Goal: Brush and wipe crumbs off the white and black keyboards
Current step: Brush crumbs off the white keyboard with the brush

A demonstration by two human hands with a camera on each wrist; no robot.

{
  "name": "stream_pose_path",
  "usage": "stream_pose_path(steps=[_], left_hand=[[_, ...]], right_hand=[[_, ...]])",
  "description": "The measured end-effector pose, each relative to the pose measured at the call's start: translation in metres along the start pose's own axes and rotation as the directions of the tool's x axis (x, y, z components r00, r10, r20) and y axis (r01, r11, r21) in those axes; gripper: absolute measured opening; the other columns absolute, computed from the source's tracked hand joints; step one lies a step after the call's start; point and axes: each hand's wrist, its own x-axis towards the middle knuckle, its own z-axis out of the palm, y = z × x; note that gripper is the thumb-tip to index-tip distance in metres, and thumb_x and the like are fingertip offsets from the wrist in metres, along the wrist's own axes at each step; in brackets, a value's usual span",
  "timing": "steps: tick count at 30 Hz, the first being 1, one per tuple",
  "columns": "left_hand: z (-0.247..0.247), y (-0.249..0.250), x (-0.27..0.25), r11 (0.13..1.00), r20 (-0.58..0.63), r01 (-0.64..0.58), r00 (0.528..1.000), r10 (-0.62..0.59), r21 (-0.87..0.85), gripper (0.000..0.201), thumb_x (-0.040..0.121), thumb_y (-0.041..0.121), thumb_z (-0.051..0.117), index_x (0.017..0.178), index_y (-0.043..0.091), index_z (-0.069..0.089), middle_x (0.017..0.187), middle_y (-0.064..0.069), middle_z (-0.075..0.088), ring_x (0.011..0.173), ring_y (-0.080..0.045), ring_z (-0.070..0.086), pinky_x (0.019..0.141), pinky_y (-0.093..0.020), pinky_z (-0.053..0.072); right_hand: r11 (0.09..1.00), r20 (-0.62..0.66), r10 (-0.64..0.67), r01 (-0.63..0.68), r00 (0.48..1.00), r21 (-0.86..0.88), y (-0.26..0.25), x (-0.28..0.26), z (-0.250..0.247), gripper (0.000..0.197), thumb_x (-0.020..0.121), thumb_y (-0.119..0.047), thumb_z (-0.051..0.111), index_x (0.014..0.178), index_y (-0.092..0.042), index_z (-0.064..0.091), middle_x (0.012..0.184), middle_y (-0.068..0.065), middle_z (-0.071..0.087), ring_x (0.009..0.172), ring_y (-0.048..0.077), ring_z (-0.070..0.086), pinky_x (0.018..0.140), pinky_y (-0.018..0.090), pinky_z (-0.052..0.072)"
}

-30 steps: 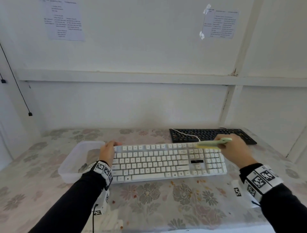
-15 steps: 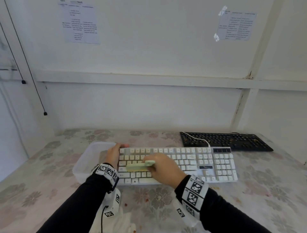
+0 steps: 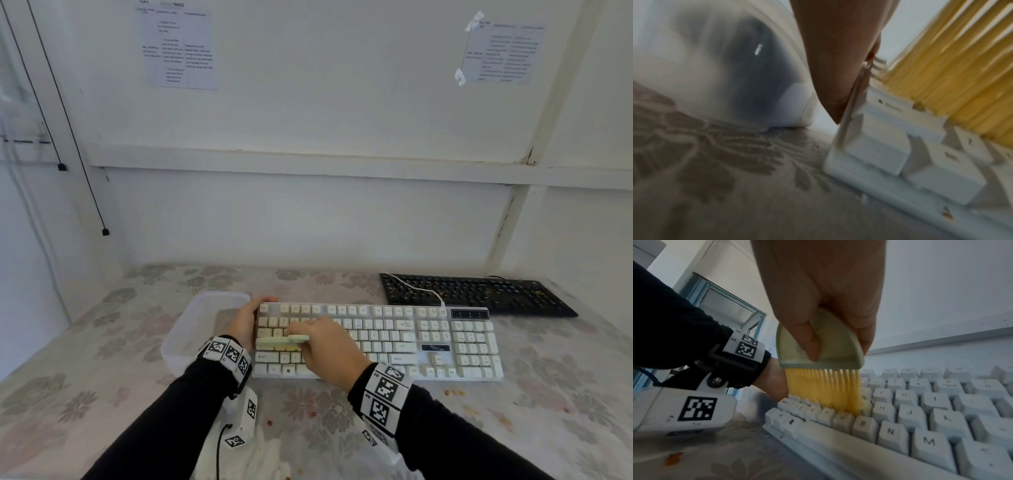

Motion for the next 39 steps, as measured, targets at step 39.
stream_pose_path(steps=[39], left_hand=[[0.017, -0.015, 0.018, 0.898, -0.127, -0.207, 0.953, 0.274, 0.387, 0.034, 0.096, 0.029, 0.034, 0.079, 0.019, 0.062, 0.087, -0.012, 0.061, 0.081, -0.028, 0.057, 0.075, -0.037, 0.046]], right_hand=[[0.942, 0.0, 0.319, -0.317, 0.948, -0.108, 0.176, -0.131, -0.116, 0.032, 0.086, 0.001, 0.058, 0.081, -0.029, 0.066, 0.066, -0.021, 0.06, 0.061, 0.001, 0.057, 0.059, 0.017, 0.046]])
